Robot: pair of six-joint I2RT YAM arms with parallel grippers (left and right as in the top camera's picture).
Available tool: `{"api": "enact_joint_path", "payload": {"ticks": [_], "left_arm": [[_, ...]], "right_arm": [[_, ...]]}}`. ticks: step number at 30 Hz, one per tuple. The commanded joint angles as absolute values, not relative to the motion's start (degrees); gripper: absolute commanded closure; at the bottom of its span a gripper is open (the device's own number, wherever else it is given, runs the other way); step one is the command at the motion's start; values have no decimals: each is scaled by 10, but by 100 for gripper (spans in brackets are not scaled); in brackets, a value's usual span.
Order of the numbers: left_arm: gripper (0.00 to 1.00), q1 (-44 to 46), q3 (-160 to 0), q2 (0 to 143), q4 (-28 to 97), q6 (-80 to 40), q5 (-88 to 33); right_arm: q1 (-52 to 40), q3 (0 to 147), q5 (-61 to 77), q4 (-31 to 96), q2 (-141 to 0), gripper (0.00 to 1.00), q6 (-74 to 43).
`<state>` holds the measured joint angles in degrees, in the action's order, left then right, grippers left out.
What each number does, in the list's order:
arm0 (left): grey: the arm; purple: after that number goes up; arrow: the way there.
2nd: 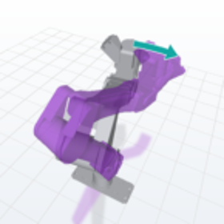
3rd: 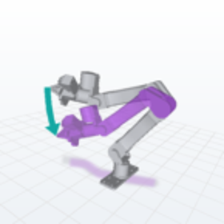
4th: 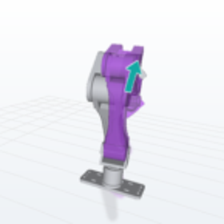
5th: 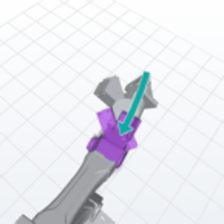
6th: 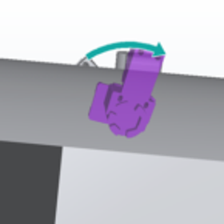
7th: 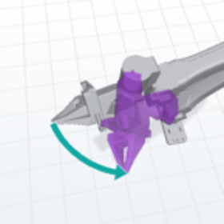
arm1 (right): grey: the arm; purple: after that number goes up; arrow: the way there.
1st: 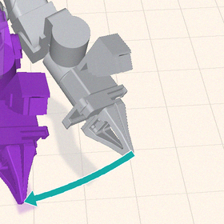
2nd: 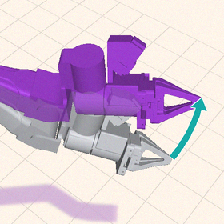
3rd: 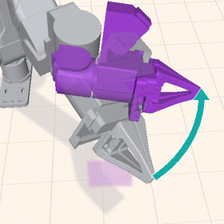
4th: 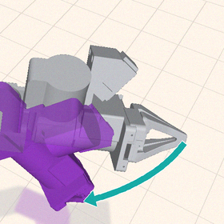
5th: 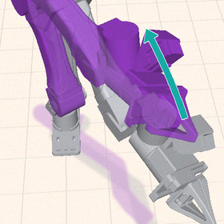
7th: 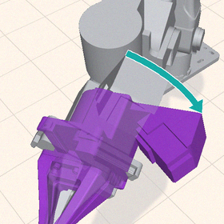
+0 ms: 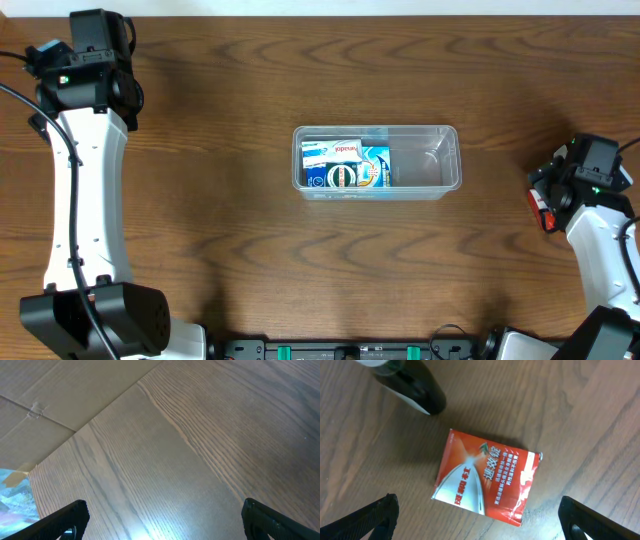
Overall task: Pack container
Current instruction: 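Lower the right gripper and grasp the red medicine box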
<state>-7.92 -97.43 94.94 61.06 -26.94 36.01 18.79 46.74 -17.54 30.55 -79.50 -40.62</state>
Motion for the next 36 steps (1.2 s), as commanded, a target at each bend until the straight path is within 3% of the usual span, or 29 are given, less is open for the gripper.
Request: {"api": "enact_joint_path", "payload": {"ticks": [1,36], "left_arm": [[2,-81,-974,950,610,-266,366],[2,-81,-974,950,610,-266,366]], "right_arm": [[201,460,-186,303,-798,1,-429],[214,460,-163,229,-909,1,-453]]}}
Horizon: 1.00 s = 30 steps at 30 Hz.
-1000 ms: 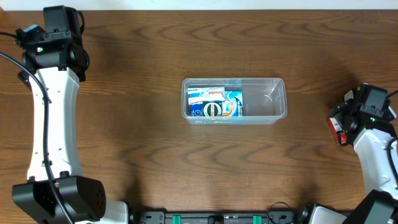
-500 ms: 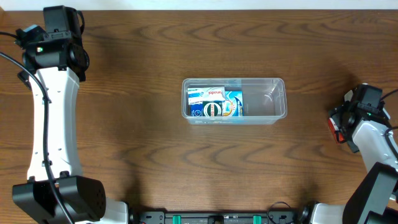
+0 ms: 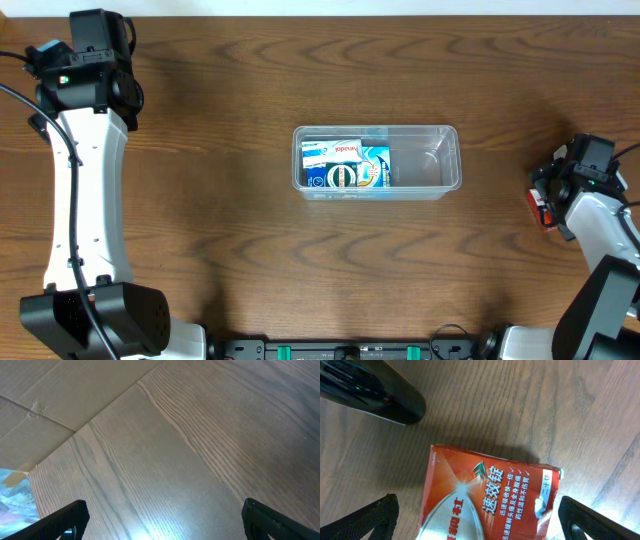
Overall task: Pack container
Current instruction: 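Lower the right gripper and grasp the red medicine box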
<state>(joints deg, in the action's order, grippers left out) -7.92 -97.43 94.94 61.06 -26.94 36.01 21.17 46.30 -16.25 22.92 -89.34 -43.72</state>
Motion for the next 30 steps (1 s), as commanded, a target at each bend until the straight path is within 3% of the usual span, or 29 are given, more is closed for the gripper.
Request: {"api": "enact_joint_path", "payload": {"ticks": [1,30], "left_arm": [[2,-81,-974,950,610,-266,366],[2,-81,-974,950,610,-266,366]], "right_arm": [[214,460,-163,229,-916,1,-456],[214,440,-163,218,-930,1,-467]]}}
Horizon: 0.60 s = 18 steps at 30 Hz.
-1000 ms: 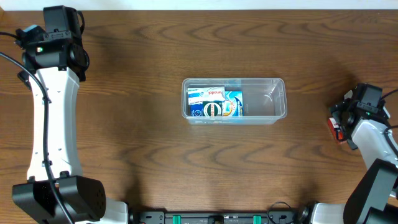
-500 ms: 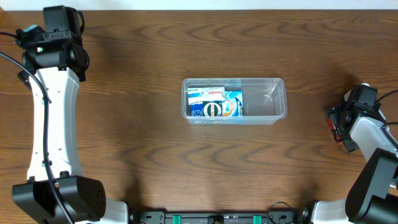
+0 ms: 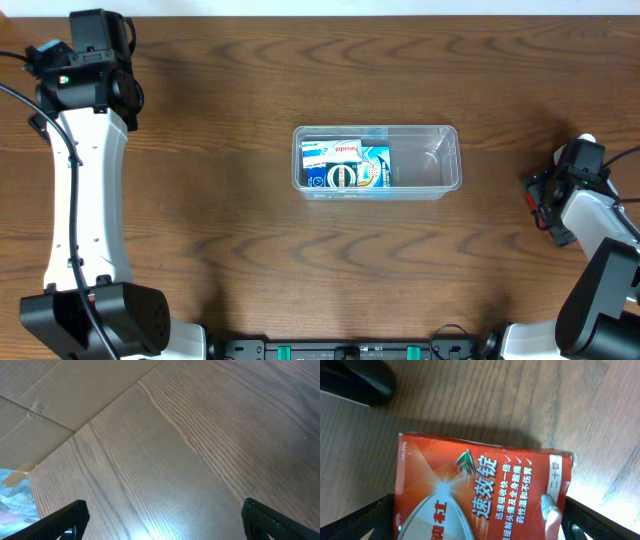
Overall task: Pack container
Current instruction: 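Lower the right gripper and grasp the red medicine box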
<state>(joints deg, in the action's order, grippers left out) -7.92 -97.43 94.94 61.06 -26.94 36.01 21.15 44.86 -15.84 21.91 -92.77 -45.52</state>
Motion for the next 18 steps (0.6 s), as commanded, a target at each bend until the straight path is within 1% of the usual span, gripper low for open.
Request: {"api": "enact_joint_path", "payload": {"ticks": [1,8,12,16,18], "left_arm": [[2,-81,-974,950,610,-266,366],[2,-81,-974,950,610,-266,366],[2,-81,-974,950,610,-266,366],[2,-81,-974,950,610,-266,366],[2,-81,-974,950,610,-266,366]], "right_arm": [[214,438,-163,218,-930,1,-467],[214,432,-163,214,-930,1,-467],[214,432,-163,215,-930,3,-465],[214,432,-163,214,-930,9,-446],[214,432,-163,213,-930,15,-434]]}}
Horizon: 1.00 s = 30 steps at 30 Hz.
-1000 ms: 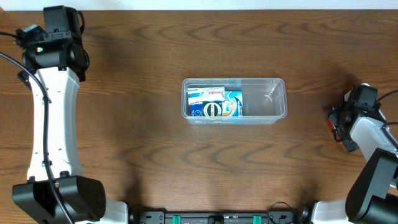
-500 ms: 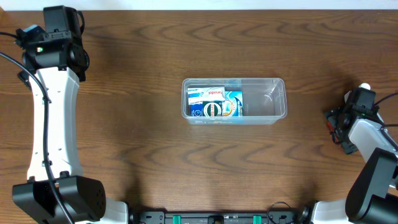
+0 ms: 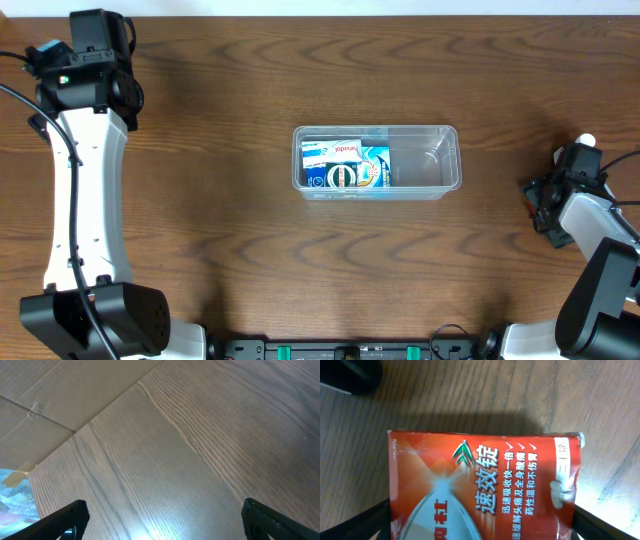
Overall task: Pack container
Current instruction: 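Lower the right gripper and grasp the red medicine box, then lift the red box and carry it left over the container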
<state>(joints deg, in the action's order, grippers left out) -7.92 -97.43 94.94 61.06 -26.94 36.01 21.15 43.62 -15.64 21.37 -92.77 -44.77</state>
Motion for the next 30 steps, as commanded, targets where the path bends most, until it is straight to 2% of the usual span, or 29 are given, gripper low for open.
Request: {"api": "enact_joint_path", "payload": {"ticks": [1,11,17,21,30], "left_arm": [[2,-81,-974,950,610,-266,366],[2,-81,-974,950,610,-266,366],[2,-81,-974,950,610,-266,366],[2,-81,-974,950,610,-266,366],[2,-81,-974,950,610,-266,366]], "right_arm": [[214,432,-163,212,-930,16,-430],[190,436,-161,218,-921,17,-384],[133,464,-158,237,-865,19,-348],[91,488,-146,247,-815,26,-325],[4,548,-95,277,-725,25,-295]]}}
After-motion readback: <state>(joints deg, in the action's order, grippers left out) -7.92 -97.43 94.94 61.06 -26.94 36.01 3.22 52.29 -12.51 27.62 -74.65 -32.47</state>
